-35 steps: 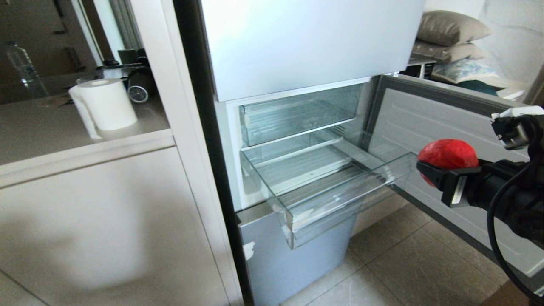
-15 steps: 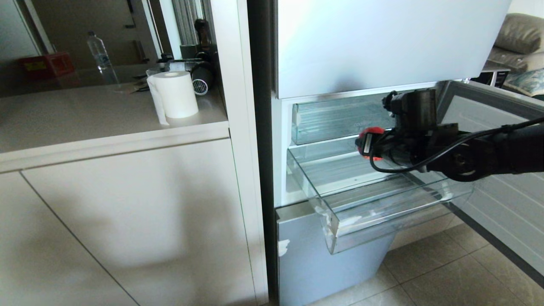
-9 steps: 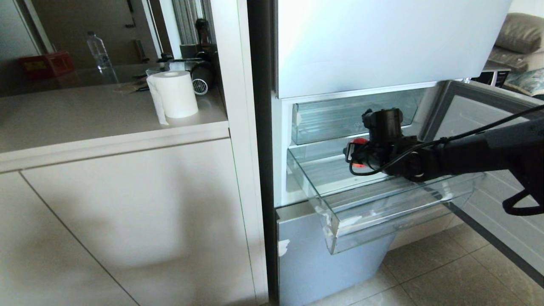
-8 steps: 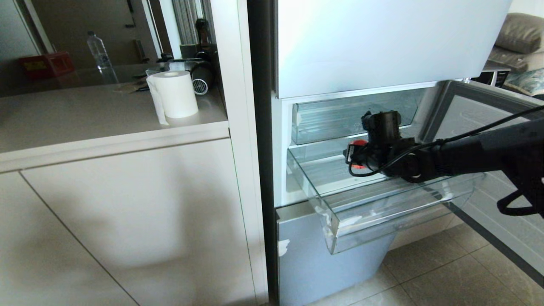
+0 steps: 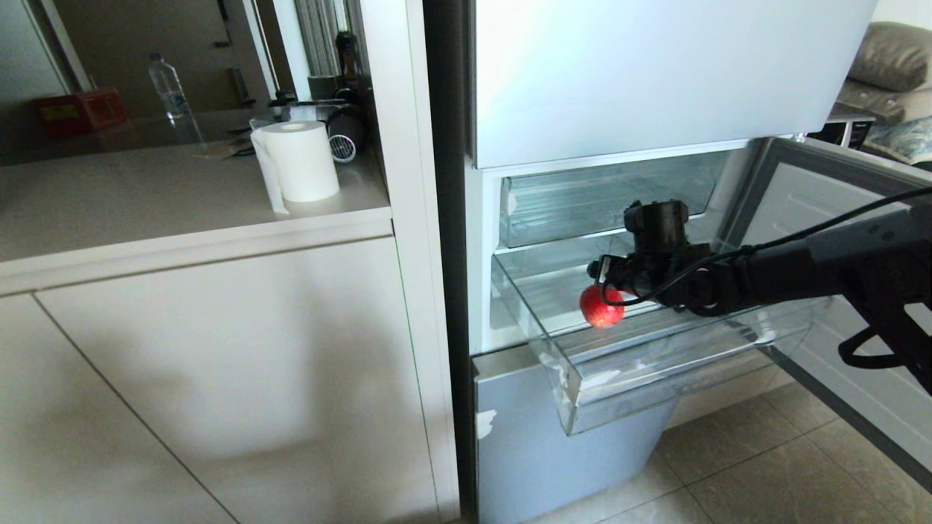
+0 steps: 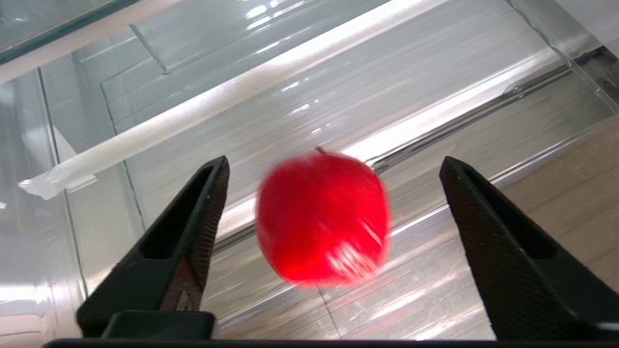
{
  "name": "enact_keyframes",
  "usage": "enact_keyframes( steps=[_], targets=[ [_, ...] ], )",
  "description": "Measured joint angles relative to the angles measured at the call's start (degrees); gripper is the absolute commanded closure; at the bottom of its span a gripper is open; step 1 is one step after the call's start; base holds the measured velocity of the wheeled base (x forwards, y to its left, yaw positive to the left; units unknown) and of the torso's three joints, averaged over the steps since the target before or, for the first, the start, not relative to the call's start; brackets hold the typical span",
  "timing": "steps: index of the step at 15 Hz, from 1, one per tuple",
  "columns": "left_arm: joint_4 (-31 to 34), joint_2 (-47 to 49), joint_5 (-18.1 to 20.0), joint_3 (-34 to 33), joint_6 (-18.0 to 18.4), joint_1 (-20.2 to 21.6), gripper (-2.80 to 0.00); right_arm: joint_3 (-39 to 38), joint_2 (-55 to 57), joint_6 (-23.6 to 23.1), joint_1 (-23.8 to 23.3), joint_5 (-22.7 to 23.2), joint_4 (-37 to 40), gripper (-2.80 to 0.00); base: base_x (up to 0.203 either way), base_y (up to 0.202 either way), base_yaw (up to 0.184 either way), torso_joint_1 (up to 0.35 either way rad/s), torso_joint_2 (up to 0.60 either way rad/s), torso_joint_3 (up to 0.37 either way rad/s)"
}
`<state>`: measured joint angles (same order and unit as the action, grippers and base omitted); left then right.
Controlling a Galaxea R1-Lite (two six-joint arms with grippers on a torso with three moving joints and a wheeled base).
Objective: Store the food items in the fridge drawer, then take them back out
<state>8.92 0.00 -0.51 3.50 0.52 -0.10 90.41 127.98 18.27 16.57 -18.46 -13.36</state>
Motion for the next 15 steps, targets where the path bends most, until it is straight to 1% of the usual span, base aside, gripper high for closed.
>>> enact_keyframes(
  steps=[3,6,7,10,13,15],
  targets=[
    [0.0,0.0,0.0,0.0,0.0,0.0,0.0,-0.16,-0.18,0.09,0.02,-0.01,-0.01,-2.8,0.0,0.0,0.0,0.0,0.0,0.0],
    [0.0,0.0,0.0,0.0,0.0,0.0,0.0,-1.72,-3.28,1.8,0.18,-0.07,0.17,-2.8,0.0,0.0,0.0,0.0,0.0,0.0],
    [0.02,0.0,0.0,0.0,0.0,0.0,0.0,-3.01,-5.76,2.27,0.33,-0.06,0.41,0.0,0.0,0.0,0.0,0.0,0.0,0.0],
    [0.0,0.0,0.0,0.0,0.0,0.0,0.0,-9.32,-16.68,2.66,0.94,-0.01,2.12,0.0,0.0,0.0,0.0,0.0,0.0,0.0],
    [0.0,0.0,0.0,0.02,0.0,0.0,0.0,-18.85,-32.44,2.43,1.65,-0.01,3.72,0.0,0.0,0.0,0.0,0.0,0.0,0.0],
    [0.0,0.0,0.0,0.02,0.0,0.0,0.0,-24.47,-43.96,2.15,1.33,-0.12,7.0,0.0,0.0,0.0,0.0,0.0,0.0,0.0]
  ],
)
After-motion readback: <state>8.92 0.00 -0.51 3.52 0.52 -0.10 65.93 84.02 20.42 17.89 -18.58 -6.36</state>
